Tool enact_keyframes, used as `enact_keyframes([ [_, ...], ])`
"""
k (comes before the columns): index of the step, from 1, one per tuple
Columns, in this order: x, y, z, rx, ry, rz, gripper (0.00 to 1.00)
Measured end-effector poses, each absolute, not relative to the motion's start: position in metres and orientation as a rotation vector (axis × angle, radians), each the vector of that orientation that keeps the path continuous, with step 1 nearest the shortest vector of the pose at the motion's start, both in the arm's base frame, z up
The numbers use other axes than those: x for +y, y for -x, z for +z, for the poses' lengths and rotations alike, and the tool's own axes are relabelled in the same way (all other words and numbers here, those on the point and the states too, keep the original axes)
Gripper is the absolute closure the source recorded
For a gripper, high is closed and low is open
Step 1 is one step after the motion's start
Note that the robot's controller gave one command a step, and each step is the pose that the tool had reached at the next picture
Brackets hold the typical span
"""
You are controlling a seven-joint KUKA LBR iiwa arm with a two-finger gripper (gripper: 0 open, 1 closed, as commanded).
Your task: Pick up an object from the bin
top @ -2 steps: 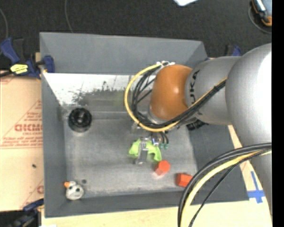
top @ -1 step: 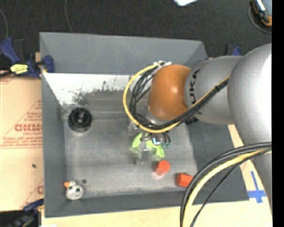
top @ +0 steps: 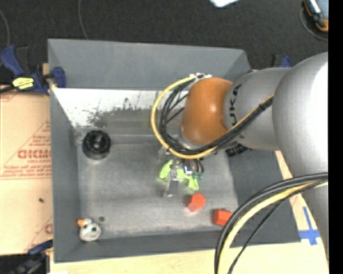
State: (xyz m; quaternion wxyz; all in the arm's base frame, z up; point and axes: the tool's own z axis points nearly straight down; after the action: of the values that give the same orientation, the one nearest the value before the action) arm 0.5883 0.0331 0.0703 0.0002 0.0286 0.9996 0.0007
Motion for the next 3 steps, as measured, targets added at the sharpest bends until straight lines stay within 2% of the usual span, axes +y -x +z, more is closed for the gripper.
enact_keyframes([
  [1,0.0040,-0.5971,0.0709,3.125,0.211,-0.001,0.00],
  [2,0.0072,-0.6010,0.0717,3.127,-0.149,0.003,1.00],
  [3,0.0072,-0.6010,0.0717,3.127,-0.149,0.003,1.00],
])
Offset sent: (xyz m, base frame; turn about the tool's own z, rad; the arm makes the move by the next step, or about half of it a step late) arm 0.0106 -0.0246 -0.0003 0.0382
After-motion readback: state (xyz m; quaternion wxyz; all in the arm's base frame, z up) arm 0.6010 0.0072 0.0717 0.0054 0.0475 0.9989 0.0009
